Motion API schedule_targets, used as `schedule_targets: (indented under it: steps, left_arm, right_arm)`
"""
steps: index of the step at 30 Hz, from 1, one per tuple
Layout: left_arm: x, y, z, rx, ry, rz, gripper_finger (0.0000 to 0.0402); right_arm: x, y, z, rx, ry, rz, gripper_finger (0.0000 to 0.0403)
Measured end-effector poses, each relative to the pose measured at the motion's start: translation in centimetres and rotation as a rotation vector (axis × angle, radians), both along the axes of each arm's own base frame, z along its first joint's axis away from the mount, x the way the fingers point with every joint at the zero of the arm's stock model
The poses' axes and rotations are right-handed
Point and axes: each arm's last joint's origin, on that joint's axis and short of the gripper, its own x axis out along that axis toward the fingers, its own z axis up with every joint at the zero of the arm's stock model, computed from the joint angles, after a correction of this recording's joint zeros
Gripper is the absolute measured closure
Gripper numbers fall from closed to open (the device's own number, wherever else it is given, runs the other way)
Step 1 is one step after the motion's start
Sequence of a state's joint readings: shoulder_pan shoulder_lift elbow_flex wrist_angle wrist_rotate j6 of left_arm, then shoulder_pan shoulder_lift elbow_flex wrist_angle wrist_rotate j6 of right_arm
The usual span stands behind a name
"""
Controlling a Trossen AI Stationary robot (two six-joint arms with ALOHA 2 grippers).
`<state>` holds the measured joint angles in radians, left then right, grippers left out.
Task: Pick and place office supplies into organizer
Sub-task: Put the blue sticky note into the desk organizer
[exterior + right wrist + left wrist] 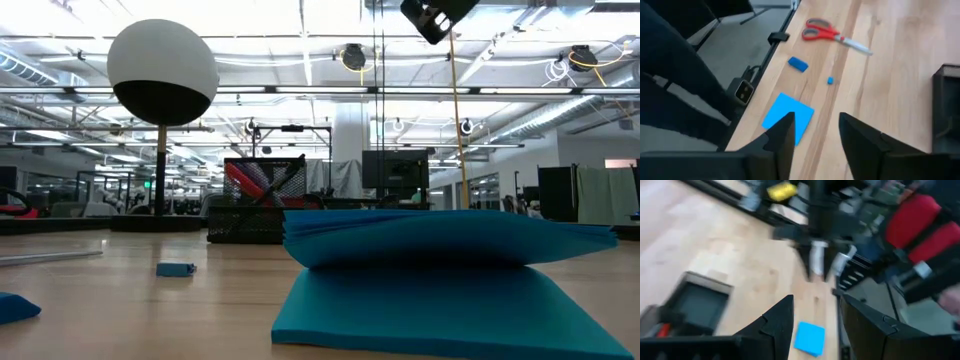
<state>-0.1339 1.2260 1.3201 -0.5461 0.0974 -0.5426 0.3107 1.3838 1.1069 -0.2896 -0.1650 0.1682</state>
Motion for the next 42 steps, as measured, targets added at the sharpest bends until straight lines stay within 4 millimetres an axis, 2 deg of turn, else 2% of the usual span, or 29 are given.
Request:
schedule_targets:
  steps: [5,12,16,21,27,34,42]
  left_arm:
    - [0.1,-2.5,-0.5,0.038,0.011,-0.159,0.0234]
    - [1.0,-5.8,-2.2,0.065,0.073,-0.264,0.0234]
    - [2.3,-7.5,-3.8,0.079,0.118,-0.296,0.0234]
    - [5.0,-9.5,-5.7,0.061,0.082,-0.267,0.0234]
    - [8.0,-12.1,-9.0,-0.010,0.092,-0.242,0.0234]
    - [8.4,-14.4,-12.7,0.008,0.233,-0.173,0.0234]
    - [8.7,-16.8,-16.4,-0.023,0.346,-0.108,0.0234]
  right_arm:
    - [0.7,0.2,-0.3,-0.025,-0.034,-0.040,0.0201]
    - [1.9,2.5,-3.0,-0.028,0.028,-0.001,0.0161]
    - [1.9,3.8,-4.5,-0.046,0.081,0.034,0.0159]
    - [2.0,4.6,-5.5,-0.062,0.116,0.056,0.0167]
    - [2.1,5.2,-7.1,-0.092,0.171,0.077,0.0167]
    - [2.1,5.9,-8.8,-0.110,0.241,0.114,0.0168]
    - [2.4,6.7,-10.2,-0.145,0.239,0.195,0.0174]
